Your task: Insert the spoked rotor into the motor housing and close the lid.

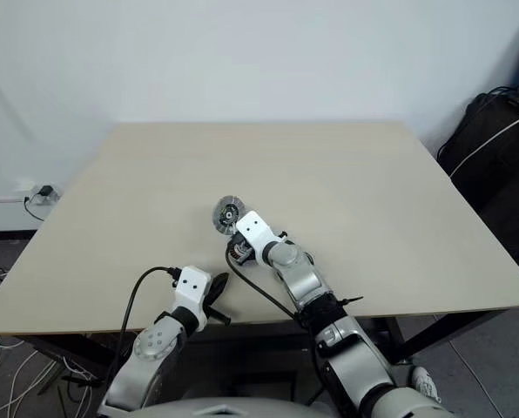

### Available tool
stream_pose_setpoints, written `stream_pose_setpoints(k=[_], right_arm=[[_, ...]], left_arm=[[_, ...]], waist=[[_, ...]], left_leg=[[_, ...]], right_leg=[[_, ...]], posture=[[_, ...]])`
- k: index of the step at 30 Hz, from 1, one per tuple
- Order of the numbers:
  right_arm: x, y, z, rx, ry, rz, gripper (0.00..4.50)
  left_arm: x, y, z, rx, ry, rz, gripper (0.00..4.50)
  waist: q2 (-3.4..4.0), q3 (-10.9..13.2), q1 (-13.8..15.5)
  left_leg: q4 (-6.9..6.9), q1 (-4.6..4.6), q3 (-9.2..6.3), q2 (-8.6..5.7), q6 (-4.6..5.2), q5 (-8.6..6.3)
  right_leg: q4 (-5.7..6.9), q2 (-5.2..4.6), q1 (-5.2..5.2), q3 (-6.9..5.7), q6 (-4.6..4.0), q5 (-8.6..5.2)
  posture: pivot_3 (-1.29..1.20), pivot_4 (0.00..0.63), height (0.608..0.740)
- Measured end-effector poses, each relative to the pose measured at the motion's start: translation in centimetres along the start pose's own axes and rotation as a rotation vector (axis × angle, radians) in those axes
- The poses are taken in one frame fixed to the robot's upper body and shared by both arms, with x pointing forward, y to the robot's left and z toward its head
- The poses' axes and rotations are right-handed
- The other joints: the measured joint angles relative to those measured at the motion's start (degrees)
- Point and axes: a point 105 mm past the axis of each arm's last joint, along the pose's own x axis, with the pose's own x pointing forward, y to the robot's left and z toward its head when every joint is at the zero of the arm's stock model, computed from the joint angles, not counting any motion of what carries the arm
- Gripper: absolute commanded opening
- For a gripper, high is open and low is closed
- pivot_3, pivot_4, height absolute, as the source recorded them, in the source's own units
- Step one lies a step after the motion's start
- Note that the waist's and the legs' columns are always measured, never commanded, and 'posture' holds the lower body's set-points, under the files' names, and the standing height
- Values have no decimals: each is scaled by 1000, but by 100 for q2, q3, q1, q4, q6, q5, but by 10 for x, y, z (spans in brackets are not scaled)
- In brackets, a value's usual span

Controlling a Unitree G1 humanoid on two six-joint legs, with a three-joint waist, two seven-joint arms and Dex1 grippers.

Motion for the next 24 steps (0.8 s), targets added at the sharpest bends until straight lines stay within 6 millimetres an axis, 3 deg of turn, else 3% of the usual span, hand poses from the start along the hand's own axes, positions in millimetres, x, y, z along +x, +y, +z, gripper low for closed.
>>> stream_pose_setpoints(k=[4, 24], right_arm=[[-2, 0, 5, 0, -18, -1, 17], [0, 8, -11, 10, 48, 32, 17]], left_arm=[[0, 0, 0, 1, 0, -1, 0], [-1, 0, -2, -2, 7, 0, 0]], waist=[[0, 0, 1], [0, 0, 1]], left_leg=[[0, 1, 0, 0, 0, 0], [0, 1, 0, 0, -1, 0]], right_leg=[[0, 0, 0, 0, -4, -2], [1, 0, 0, 0, -4, -2]], posture=[[0, 0, 740], [0, 0, 740]])
